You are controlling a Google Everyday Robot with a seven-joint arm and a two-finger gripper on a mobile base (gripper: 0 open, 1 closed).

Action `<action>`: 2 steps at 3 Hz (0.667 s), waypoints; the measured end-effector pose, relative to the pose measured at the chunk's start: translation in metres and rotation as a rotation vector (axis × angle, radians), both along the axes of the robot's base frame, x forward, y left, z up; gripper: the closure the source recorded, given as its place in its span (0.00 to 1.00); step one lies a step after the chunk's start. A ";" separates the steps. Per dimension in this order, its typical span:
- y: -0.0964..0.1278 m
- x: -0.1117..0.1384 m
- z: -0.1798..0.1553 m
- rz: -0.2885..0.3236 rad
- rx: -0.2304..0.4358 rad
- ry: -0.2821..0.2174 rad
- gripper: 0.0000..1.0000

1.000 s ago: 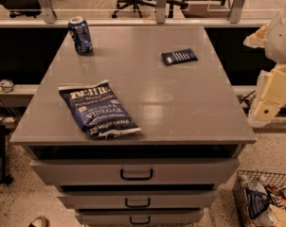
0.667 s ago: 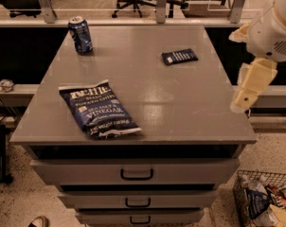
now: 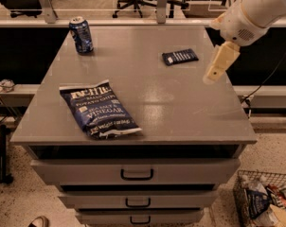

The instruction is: Pick rxbar blueberry

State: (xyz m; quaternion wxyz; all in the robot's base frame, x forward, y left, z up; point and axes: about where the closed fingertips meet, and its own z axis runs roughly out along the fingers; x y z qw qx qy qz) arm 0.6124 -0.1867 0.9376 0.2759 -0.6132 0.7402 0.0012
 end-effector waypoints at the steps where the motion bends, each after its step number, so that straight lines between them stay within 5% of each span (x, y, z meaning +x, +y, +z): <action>1: 0.004 0.052 -0.017 -0.028 0.085 -0.014 0.00; 2: 0.004 0.095 -0.040 -0.087 0.154 -0.018 0.00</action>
Offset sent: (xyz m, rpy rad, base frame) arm 0.1490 -0.0004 -0.0612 0.2399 -0.0341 -0.1664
